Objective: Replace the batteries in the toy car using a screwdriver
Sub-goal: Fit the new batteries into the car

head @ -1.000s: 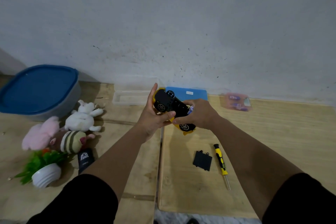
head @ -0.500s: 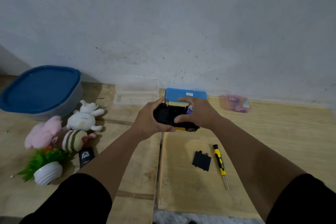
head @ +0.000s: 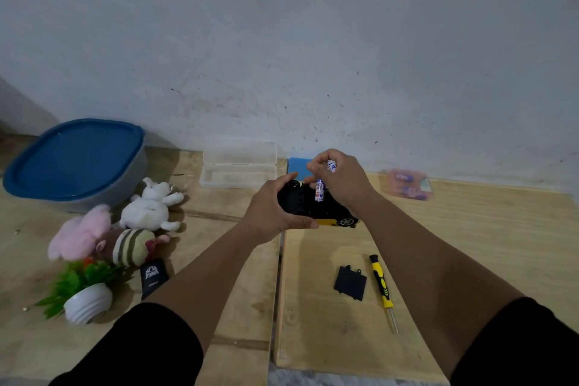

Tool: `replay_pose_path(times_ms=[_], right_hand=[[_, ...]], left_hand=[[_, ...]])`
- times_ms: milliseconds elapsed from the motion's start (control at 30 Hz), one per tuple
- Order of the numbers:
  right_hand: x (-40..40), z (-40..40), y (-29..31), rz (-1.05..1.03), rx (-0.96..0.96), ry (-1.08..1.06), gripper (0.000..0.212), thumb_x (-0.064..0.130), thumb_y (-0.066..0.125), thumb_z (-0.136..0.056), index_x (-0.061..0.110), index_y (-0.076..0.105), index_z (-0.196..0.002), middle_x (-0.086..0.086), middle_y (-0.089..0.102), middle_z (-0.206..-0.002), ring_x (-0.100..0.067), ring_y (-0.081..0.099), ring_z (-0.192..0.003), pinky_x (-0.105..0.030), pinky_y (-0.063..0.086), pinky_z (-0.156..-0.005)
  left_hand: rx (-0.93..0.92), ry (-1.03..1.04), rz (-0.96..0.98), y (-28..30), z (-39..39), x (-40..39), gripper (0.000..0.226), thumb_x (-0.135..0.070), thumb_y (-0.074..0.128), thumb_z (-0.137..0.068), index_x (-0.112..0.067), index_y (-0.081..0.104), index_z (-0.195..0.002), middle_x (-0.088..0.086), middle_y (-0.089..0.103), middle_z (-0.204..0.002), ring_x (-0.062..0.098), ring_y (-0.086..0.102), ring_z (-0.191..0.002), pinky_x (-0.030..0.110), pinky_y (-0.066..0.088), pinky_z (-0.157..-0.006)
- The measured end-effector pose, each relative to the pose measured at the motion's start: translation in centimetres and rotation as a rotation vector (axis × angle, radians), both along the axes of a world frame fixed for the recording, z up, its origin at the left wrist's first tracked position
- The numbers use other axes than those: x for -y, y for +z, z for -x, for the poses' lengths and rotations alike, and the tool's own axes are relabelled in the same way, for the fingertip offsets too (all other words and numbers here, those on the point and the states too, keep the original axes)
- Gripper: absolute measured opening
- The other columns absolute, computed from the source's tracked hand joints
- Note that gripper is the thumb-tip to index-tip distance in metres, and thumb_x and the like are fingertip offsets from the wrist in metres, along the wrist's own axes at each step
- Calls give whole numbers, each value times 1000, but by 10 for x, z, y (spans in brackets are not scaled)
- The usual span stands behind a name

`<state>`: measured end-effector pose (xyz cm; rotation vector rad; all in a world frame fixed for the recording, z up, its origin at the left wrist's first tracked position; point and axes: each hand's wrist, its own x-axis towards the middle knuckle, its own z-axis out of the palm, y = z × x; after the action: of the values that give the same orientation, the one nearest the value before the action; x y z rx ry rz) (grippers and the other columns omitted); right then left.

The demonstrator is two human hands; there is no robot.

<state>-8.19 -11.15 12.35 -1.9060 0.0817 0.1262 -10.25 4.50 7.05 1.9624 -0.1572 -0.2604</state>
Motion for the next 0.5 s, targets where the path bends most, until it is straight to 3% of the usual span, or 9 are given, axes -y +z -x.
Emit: replay_pose_path(times_ms=[133, 267, 433, 500], right_hand=[[-8, -1, -3, 73, 109, -24, 12, 18, 64, -87, 19, 58, -77, 4, 67, -76, -14, 69, -83, -34, 54, -81], [-10, -4, -4, 183, 139, -11, 6, 21, 63, -88, 16, 61, -83, 4, 63, -83, -13, 58, -81, -20, 44, -69], [-8, -6, -4, 189, 121, 29, 13, 15, 55, -92, 17, 67, -94, 1, 67, -104, -12, 59, -102, -25, 44, -91], [-9, -6, -2, 227, 164, -5, 15, 13, 53, -93, 16, 67, -96, 2, 67, -104, -11, 59, -100, -22, 43, -88]], left_hand=[[-7, 5, 46, 2, -3, 1, 117, -53, 90, -32, -24, 45, -136, -4, 55, -124, 12, 55, -114, 36, 50, -98], [-5, 8, 39, 2, -4, -3, 119, -50, 92, -33, -23, 42, -138, -4, 52, -125, 13, 53, -116, 37, 48, -99], [22, 23, 36, 0, -4, -9, 108, -34, 93, -43, -26, 42, -137, -5, 49, -123, 11, 50, -116, 31, 47, -99], [37, 28, 34, -2, -5, -11, 105, -31, 93, -45, -27, 42, -137, -5, 48, -123, 11, 50, -117, 29, 47, -99]])
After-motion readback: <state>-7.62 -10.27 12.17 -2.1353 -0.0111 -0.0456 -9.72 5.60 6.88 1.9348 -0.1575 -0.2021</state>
